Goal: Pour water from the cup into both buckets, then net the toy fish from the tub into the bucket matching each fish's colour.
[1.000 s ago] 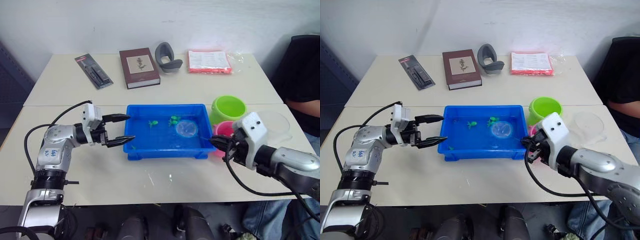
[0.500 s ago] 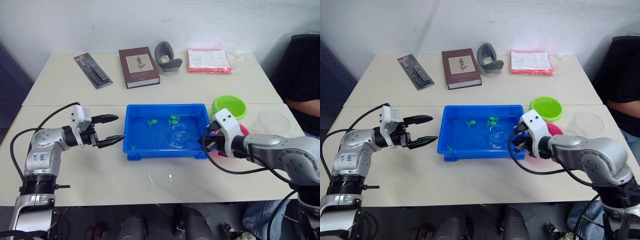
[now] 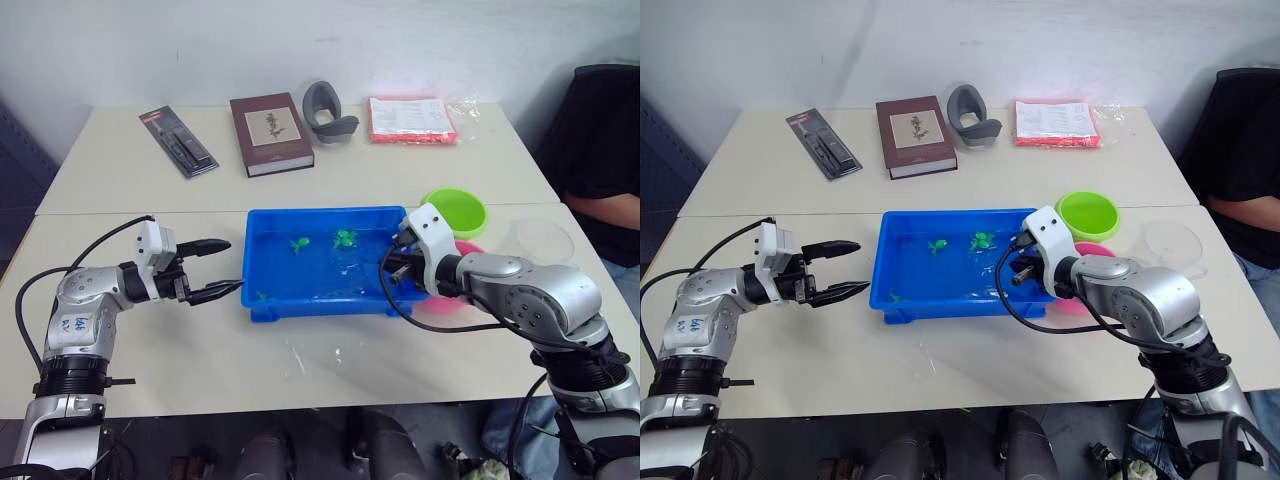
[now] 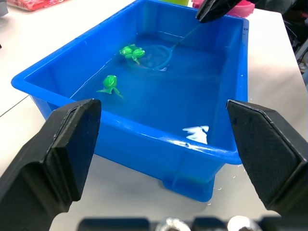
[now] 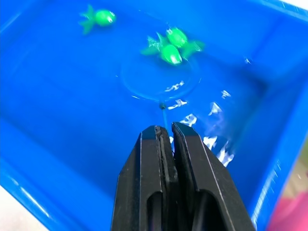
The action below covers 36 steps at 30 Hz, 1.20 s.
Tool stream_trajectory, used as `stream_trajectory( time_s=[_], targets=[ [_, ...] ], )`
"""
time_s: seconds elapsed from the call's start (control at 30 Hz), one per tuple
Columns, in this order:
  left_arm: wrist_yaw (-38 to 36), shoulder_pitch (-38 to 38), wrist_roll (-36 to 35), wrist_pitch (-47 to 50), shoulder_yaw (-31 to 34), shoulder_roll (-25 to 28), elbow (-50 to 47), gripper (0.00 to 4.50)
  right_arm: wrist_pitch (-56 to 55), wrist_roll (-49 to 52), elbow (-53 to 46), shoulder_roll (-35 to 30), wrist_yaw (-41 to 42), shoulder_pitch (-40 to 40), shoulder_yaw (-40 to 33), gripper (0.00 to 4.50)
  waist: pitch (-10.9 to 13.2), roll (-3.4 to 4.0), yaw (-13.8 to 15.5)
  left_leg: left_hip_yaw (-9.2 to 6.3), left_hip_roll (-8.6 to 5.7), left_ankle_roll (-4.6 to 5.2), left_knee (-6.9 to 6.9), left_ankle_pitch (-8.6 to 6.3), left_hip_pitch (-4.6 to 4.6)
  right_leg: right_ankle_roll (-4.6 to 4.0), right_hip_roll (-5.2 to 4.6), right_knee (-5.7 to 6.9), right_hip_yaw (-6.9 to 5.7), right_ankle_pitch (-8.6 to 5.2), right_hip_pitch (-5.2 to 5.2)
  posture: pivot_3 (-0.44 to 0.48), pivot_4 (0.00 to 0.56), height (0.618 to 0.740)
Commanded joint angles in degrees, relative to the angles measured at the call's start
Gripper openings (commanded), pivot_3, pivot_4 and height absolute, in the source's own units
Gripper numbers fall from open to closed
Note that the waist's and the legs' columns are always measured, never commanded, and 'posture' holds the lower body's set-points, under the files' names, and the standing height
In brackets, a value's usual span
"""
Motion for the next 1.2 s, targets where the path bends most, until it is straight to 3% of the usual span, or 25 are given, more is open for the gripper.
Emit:
stream_trajectory(
  time_s=[0.03,0.33,0.67,0.9,1.2],
  targets=[
    [-0.7,-0.3,-0.2,-1.4,1.6,1.1,0.8,4.46,-1.3,-2.0,-2.6,0.2,2.3,0.6,-1.1,0.0,0.0,0.0,0.0,-0.02,0.0,0.0,0.01,0.0,-0.03,0.0,0.0,-0.01,0.0,0.0,0.0,0.0,0.15,0.74],
    [-1.9,-0.9,0.2,-3.3,1.8,1.3,4.1,4.46,0.5,-2.2,-7.2,-1.2,5.5,2.6,-2.2,0.0,0.0,0.0,-0.1,-0.13,0.0,-0.01,0.07,0.0,-0.15,0.0,0.02,-0.01,-0.07,0.0,-0.05,0.0,0.15,0.74],
    [-2.6,-2.8,-0.9,-2.1,2.2,1.7,4.0,4.46,1.4,1.3,-17.4,-5.7,9.9,9.3,-8.6,0.0,0.0,0.0,0.1,-0.22,-0.03,-0.01,0.1,0.0,-0.21,0.0,0.01,-0.03,-0.14,0.0,-0.05,0.0,0.15,0.74],
    [-2.4,-6.3,-2.3,3.2,1.2,1.1,0.2,4.46,-8.6,3.0,-25.9,-5.0,14.4,20.8,-21.4,0.0,0.0,-0.01,0.3,-0.27,-0.07,-0.01,0.11,0.0,-0.24,0.02,0.04,-0.05,-0.18,0.01,-0.04,0.0,0.15,0.74],
    [-4.2,-11.2,-2.6,10.4,-4.4,-2.0,-6.9,4.46,-19.9,3.2,-34.9,-1.8,16.1,42.0,-41.8,0.0,0.0,-0.02,1.5,-0.24,-0.09,0.0,0.16,0.01,-0.15,0.1,0.23,-0.06,-0.14,0.06,0.07,0.0,0.15,0.74]
  ],
)
